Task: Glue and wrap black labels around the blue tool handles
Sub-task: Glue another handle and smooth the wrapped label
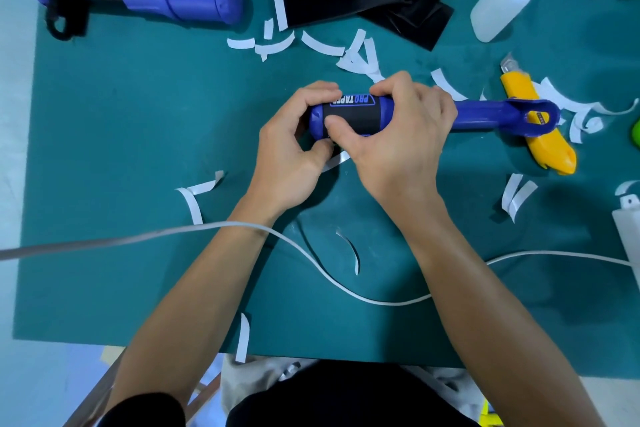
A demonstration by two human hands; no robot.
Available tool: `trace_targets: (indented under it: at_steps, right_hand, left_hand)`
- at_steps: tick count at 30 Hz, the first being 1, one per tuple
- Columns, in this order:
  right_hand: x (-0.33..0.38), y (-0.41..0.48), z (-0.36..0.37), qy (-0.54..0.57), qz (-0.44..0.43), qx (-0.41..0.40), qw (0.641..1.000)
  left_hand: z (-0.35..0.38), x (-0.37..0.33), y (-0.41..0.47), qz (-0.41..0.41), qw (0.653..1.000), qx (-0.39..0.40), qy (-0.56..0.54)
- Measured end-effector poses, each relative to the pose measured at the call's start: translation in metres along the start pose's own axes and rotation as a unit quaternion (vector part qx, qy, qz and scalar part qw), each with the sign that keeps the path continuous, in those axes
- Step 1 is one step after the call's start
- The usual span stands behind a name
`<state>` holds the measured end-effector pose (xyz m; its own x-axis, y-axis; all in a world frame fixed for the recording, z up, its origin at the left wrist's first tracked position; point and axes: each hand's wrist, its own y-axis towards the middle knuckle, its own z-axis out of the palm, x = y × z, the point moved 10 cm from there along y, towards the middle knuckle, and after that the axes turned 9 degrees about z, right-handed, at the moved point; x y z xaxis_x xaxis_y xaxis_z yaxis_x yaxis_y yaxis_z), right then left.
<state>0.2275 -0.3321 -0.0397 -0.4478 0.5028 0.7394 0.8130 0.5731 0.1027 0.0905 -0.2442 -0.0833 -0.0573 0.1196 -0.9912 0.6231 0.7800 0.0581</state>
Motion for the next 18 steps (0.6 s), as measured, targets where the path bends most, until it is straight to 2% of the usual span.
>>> trace_targets:
  at_steps: [10, 18]
  right_hand:
    - [0.006, -0.003, 0.001, -0.022, -0.016, 0.002, 1.000]
    - [-0.013, 0.006, 0.002, 0.025, -0.042, 0.115, 0.992]
  left_hand:
    - [-0.005, 0.006, 0.002, 0.010, 1.000, -0.003, 0.023]
    - [-0.002, 0.006, 0.000, -0.002, 1.000, -0.017, -0.023]
